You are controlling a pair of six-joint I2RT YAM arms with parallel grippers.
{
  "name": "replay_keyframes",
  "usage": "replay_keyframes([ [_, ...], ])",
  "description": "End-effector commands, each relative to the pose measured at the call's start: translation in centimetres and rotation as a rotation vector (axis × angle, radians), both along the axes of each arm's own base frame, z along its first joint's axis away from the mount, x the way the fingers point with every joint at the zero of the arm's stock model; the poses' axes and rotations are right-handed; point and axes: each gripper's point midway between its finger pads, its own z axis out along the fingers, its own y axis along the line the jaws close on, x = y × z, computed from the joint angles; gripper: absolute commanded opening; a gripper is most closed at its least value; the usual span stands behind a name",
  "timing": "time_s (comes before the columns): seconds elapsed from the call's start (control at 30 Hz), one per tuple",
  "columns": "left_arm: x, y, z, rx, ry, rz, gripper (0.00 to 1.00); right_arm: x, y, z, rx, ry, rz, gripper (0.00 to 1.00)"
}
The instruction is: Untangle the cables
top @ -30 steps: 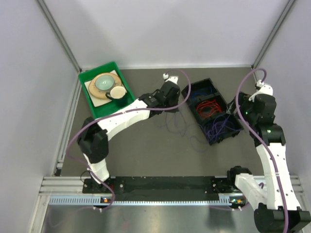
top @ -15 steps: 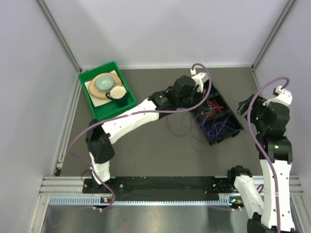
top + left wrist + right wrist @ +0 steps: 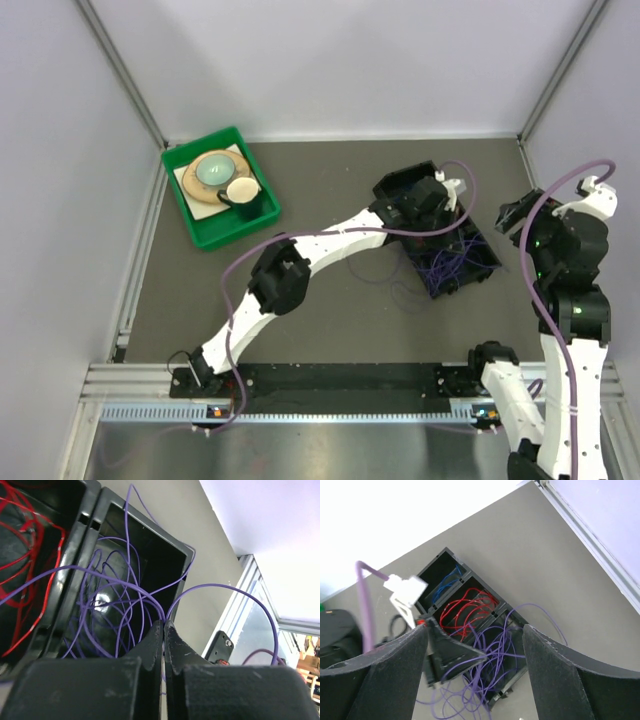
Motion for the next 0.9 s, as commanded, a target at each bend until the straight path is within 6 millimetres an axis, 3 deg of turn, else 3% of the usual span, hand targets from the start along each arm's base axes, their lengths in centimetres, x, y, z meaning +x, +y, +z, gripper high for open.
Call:
replay_keyframes([
  [0.0, 0.7, -1.7, 0.8, -0.040, -0.035, 0.026, 0.00, -1.1, -0.6, 2.8, -0.018, -0.062, -0.037, 0.75],
  [0.17, 0.7, -2.7, -3.6, 0.005, -0.034, 0.029, 0.00, -1.3, -0.5, 3.5, -0.013, -0.075, -0.032, 0.74],
  [0.3, 0.7, -2.3, -7.6, 0.103, -0.069, 0.049, 0.00, -1.3, -0.3, 3.4, -0.006, -0.074, -0.024, 0.74],
  [0.43, 0.6, -1.7, -10.0, 0.159, -0.086, 0.056, 0.00, -0.8, 0.3, 2.6, 0.013, -0.059, 0.010, 0.74],
  [0.47, 0.6, -1.6, -10.4, 0.166, -0.088, 0.048, 0.05, -0.5, 0.4, 2.3, 0.016, -0.054, 0.014, 0.74],
  [0.6, 0.1, -1.9, -8.5, 0.136, -0.095, 0.017, 0.32, 0.1, 0.7, 1.0, 0.018, -0.018, 0.040, 0.74],
  [0.7, -0.1, -1.5, -5.4, 0.113, -0.127, 0.007, 0.42, 0.3, 0.5, 0.2, 0.004, 0.010, 0.036, 0.74],
  [0.87, -0.5, 0.0, -0.7, 0.106, -0.198, -0.001, 0.48, 0.4, 0.2, 0.4, -0.013, 0.009, 0.028, 0.75],
])
